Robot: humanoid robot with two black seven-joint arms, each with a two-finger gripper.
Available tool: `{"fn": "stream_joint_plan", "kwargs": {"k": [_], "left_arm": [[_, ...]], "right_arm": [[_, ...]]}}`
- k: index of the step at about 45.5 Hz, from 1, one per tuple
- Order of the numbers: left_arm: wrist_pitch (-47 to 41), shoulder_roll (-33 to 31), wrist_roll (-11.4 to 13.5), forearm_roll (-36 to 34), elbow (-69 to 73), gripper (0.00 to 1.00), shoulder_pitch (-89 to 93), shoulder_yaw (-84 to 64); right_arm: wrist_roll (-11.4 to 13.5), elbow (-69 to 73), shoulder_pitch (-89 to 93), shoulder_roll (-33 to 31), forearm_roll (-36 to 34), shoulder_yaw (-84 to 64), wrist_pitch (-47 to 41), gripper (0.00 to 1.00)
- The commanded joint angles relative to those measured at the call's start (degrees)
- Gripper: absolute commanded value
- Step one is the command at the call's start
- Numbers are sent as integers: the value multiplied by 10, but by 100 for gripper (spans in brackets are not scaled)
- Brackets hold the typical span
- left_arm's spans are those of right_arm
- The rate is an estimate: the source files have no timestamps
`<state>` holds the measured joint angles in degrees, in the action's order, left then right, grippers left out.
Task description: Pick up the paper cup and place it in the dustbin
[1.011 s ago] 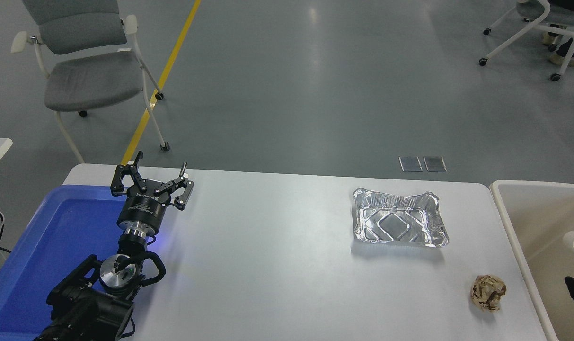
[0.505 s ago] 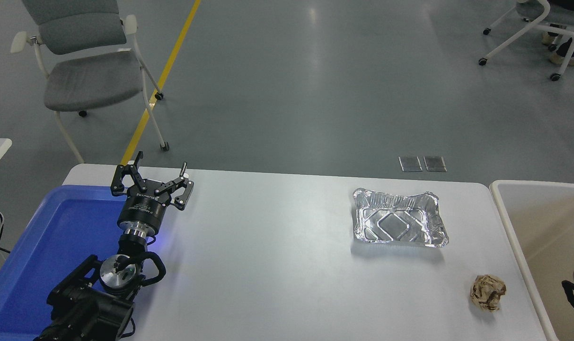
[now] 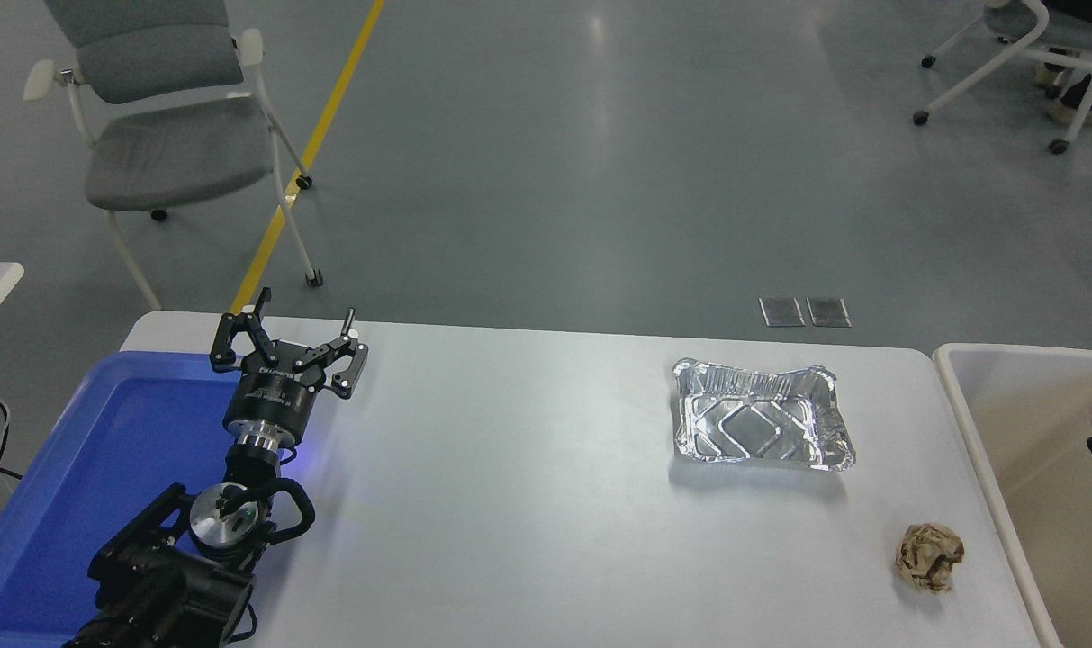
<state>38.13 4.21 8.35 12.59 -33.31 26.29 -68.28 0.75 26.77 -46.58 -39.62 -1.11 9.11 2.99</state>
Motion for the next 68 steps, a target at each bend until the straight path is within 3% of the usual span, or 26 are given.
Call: {"fn": "stream_joint_plan", "kwargs": {"k": [1, 9, 16, 29, 35, 41, 50, 68], "left_arm": [[0, 0, 0, 0, 0, 99, 0, 0], [0, 0, -1, 0, 0, 99, 0, 1], [0, 0, -1, 0, 0, 99, 0, 1], [0, 0, -1, 0, 0, 99, 0, 1], [0, 0, -1, 0, 0, 99, 0, 1], [0, 0, -1, 0, 0, 99, 0, 1], [0, 0, -1, 0, 0, 99, 0, 1], [0, 0, -1, 0, 0, 99, 0, 0]], "right_arm": [[2, 274, -68, -163, 21, -17, 2, 100], [3, 383, -210, -208, 136, -137, 7, 100], [0, 413, -409, -201, 149, -361, 3, 100], [-5, 445, -656, -92, 144, -655, -8, 100], [-5, 462, -734, -25, 143, -758, -72, 100], [-6, 513, -789, 6, 141, -785, -133, 100], [-5, 590, -850, 53, 142, -785, -145, 100], [-5, 609, -862, 168, 140, -785, -213, 100]]}}
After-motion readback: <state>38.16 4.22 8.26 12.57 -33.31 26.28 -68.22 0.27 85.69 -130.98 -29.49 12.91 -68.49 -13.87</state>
